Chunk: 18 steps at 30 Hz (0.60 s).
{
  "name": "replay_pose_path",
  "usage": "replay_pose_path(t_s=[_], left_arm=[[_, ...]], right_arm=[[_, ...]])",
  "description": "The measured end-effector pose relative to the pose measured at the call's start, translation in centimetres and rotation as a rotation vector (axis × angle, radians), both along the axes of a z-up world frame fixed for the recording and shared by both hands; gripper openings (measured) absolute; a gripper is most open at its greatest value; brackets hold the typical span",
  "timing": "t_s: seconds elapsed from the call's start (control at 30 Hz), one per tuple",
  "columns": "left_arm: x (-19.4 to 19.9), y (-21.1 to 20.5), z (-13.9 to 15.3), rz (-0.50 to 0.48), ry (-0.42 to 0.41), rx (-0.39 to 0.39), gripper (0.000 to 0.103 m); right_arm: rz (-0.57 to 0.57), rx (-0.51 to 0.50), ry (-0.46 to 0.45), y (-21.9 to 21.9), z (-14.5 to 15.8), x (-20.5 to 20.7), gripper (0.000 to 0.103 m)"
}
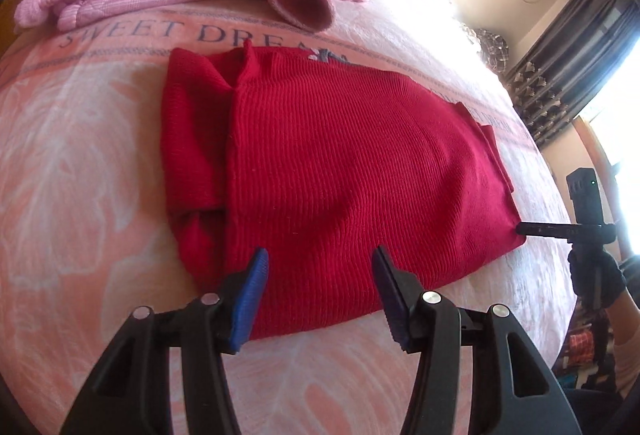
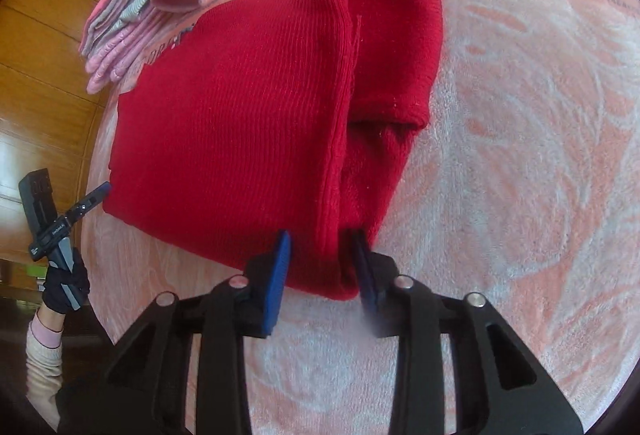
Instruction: Fold small clothes
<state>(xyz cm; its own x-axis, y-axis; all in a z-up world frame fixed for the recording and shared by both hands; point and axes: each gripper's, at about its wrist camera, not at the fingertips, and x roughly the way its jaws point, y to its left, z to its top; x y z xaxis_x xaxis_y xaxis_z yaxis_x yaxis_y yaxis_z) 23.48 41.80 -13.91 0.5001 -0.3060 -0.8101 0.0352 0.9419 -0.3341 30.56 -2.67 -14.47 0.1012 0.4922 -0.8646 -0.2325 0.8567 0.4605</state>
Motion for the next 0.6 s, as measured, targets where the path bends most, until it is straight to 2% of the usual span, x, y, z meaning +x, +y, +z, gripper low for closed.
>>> replay_pose_path(t_s=[0.03,0.1,0.2,0.3,0.43,0.53,0.6], left_arm=[[0.2,-0.1,-0.6,0.003,0.013,-0.004,0.054],[0.3,0.0,-1.4,0.011,0.022,-0.004,0.054],[0.2,-0.1,-1.4,-0.016,0.010,0.013,0.054],[0.2,0.2,-1.7,-0.017,0.000,-0.001,0.054],[0.1,0.3,-1.4,-0.008,0.006,-0.004,0.054],[-0.1,0.7,-0.1,0.020,-0.010,-0.049,0.054],[-0.1,0.8,1.6,0.025,-0.059,-0.077,0.055]], right_arm=[[0.007,0.002,0.003,0.1,-0.1,-0.1,0.009],[0.017,0.001,0.005,-0.2,0.0,-0.4,0.005],[0.050,-0.056,0.015,-0.9,0.0,-1.2,0.004],[0.025,-0.025,0.041,-2.0,-1.1,-1.3,0.005],[0.038,-0.034,0.028,-1.5,-0.5,-1.1,0.007],[0.012,0.011,0.000,-2.0,0.9,-1.0,0.023],[-0.015,0.052,-0.033,-2.8,2.4,-0.6,0.043]])
